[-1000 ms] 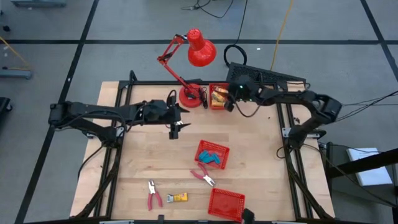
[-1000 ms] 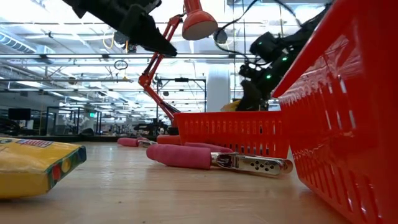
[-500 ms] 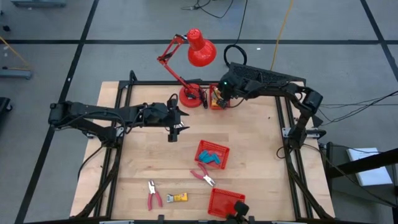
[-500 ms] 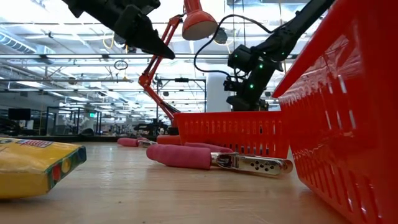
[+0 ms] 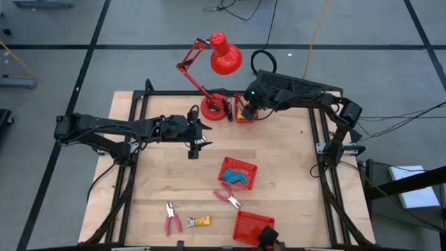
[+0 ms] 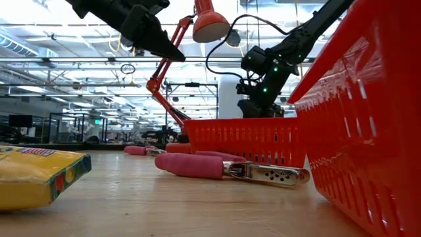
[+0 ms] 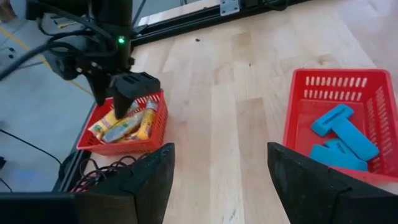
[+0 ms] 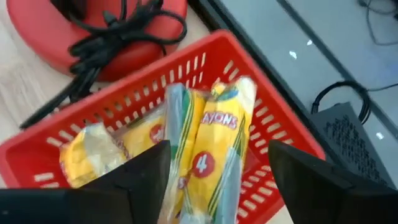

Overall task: Pick & Place School Supplies
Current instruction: Put the yellow crayon pack into the top red basket

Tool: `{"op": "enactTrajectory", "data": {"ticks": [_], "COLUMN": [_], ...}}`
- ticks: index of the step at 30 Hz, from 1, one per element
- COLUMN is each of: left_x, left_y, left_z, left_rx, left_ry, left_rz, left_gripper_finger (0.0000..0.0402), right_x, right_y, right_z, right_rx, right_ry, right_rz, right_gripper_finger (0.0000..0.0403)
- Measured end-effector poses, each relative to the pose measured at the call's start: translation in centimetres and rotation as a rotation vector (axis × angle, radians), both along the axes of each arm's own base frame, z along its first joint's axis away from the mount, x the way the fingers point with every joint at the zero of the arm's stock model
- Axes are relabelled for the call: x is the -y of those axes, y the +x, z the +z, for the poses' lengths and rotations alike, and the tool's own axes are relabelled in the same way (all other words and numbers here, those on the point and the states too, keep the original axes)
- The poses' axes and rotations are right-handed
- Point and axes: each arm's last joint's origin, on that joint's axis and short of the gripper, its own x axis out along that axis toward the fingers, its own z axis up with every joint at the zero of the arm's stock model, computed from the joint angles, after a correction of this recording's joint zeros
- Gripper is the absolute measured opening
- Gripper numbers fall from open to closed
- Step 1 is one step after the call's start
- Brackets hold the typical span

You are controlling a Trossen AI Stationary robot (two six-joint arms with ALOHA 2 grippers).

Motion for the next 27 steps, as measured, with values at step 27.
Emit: {"op": "enactTrajectory", "data": {"ticks": [27], "left_x": [15.4], "left_y": [-1.3], "left_z": [-6.5], "left_rx": [-0.380], "left_ry": [-0.396], "left_rz": [-0.243], "left_gripper_finger": [0.0257], "right_x": [-33.7], "right_y": [2.0], "right_z": [7.0], "right_rx": [0.283], "right_ry": [-0.181], "right_rz": [0.678], "right_gripper_finger": [0.0237]}}
